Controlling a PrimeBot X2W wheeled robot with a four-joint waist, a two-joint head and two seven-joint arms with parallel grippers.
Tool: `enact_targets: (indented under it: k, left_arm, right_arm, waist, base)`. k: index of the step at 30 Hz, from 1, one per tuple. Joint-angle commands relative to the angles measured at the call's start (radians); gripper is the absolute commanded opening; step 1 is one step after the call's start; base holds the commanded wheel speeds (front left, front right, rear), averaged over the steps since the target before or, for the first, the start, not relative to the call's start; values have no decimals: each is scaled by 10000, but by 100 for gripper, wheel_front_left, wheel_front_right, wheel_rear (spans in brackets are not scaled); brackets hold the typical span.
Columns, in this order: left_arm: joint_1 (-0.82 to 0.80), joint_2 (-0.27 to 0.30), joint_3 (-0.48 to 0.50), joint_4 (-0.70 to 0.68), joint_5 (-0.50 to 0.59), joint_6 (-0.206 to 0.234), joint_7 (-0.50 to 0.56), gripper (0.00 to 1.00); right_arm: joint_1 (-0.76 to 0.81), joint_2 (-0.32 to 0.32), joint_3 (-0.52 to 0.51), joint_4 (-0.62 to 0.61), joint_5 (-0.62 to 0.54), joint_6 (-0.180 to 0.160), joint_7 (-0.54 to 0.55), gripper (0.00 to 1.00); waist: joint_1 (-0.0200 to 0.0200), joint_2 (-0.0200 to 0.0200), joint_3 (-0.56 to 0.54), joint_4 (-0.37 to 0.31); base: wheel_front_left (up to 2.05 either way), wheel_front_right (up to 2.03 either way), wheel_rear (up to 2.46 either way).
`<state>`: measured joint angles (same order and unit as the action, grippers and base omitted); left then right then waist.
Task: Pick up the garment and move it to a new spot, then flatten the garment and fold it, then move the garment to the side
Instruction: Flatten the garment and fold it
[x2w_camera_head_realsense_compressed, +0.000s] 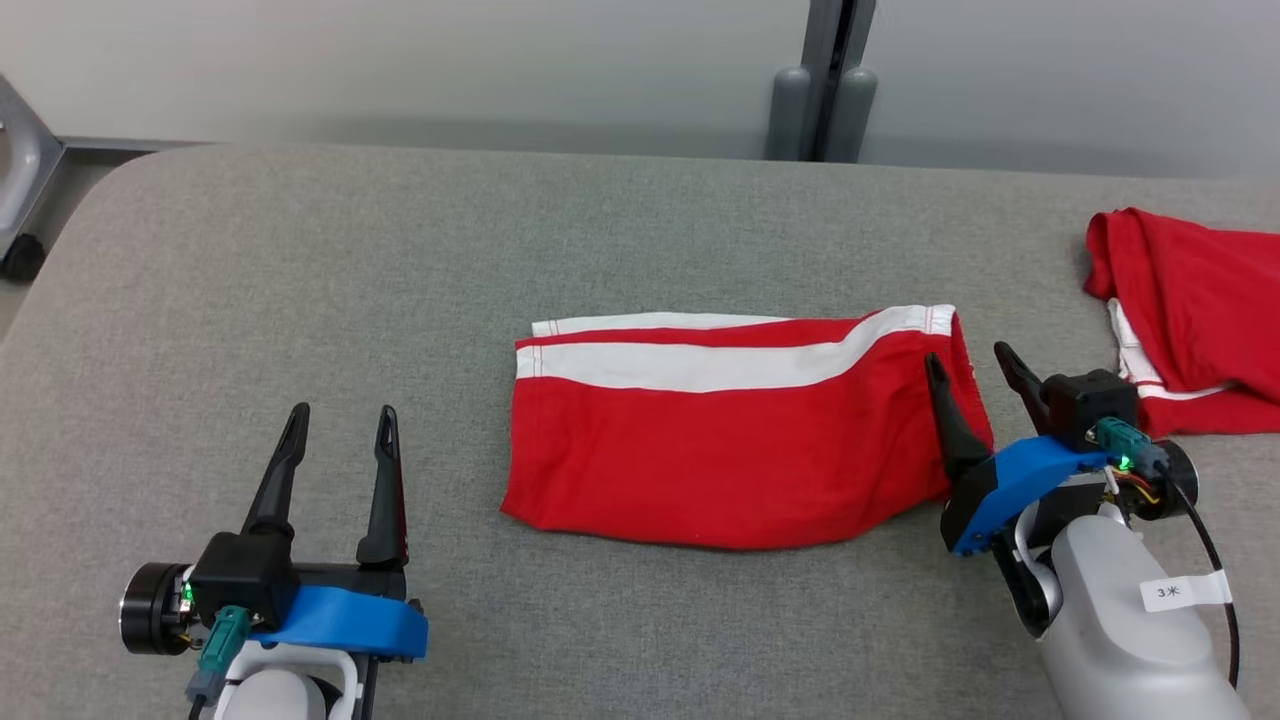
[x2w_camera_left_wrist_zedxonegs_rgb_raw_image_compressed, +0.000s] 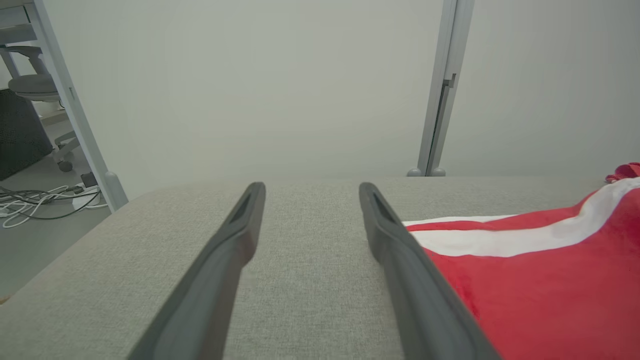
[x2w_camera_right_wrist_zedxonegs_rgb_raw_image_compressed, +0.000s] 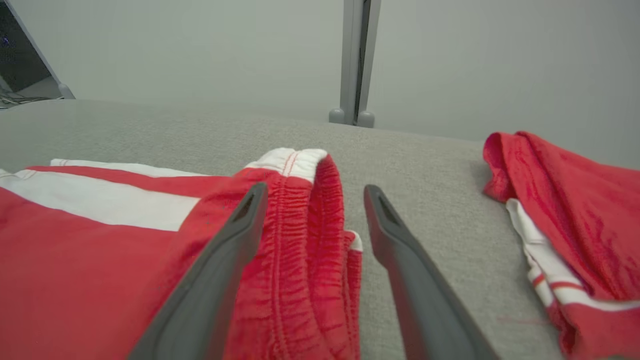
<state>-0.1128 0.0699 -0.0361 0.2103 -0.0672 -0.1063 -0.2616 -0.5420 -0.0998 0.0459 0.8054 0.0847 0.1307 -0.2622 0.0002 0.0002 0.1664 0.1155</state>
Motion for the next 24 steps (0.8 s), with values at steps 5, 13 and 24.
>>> enact_targets:
  k: [5,13,24]
  left_arm:
    - [-281,-38,75,13,83,-57,-44,100]
    - [-429,-65,77,108,143,-97,-44,100]
    - [-418,-75,43,252,155,-166,-44,100]
  right_arm:
    - [-389,13,-414,1165,-199,1,-33,100]
    - [-488,98,-1107,2429,85,1,-33,100]
    - [-680,475,-395,3233,1660,1,-10,0]
  waist:
    - [-2,-2,385,232]
    - [-2,-2,413,168]
    - [-2,-2,290,88]
  base:
    - [0,0,0]
    - [0,0,0]
    - [0,0,0]
